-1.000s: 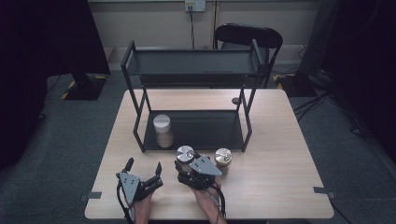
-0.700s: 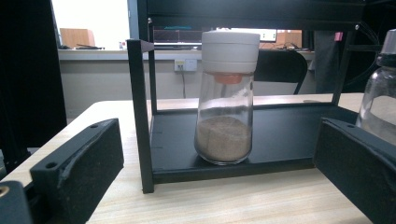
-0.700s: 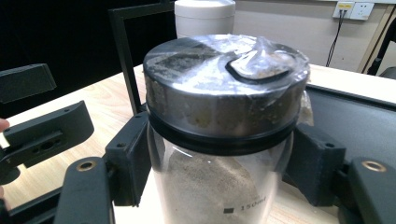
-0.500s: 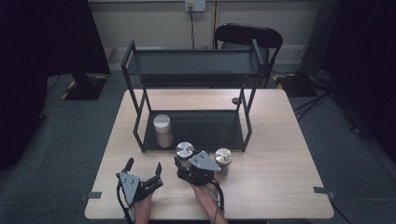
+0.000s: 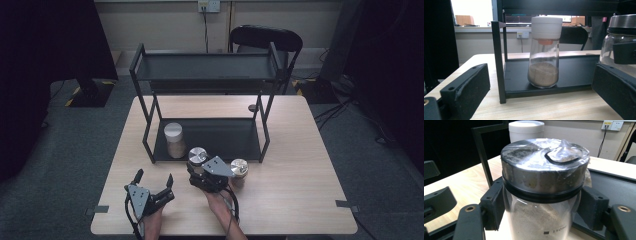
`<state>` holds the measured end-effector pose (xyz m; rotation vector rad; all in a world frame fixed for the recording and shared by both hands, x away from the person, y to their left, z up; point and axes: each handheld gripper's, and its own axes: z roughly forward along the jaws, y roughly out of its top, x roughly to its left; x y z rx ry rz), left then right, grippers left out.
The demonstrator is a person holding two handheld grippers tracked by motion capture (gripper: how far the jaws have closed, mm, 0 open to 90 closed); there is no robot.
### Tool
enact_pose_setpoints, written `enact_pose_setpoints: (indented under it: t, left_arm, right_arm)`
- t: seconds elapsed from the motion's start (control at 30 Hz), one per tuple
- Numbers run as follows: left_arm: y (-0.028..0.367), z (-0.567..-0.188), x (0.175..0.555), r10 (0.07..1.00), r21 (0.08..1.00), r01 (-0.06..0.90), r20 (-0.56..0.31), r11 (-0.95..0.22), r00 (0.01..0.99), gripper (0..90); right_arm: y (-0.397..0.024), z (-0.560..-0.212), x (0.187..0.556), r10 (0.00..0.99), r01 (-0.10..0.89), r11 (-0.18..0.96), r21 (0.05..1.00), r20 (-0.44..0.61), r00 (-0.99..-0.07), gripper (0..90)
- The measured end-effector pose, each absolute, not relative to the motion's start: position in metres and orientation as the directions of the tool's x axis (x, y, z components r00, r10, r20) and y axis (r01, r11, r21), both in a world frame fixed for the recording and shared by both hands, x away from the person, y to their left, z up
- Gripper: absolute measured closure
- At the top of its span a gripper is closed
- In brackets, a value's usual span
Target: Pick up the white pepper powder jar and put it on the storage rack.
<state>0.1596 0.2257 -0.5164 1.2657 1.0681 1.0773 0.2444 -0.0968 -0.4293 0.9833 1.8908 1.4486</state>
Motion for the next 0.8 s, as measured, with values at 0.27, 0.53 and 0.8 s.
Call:
enact_pose_setpoints:
  t: [0.27,0.53,0.8]
  left_arm:
    - [0.227,-0.517,0.16,0.984,1.0,-0.017,-0.022,0.026,0.176,1.1]
    - [0.226,-0.517,0.16,0.984,1.0,-0.018,-0.02,0.023,0.176,1.1]
    - [0.225,-0.516,0.159,0.985,1.0,-0.018,-0.01,0.014,0.174,1.1]
  right_arm:
    - [-0.096,-0.427,0.255,0.818,0.215,0.15,0.965,0.001,-0.576,30.9]
    - [-0.093,-0.428,0.266,0.814,0.214,0.169,0.962,-0.014,-0.581,30.9]
    - [-0.094,-0.425,0.275,0.815,0.215,0.157,0.964,-0.003,-0.579,30.8]
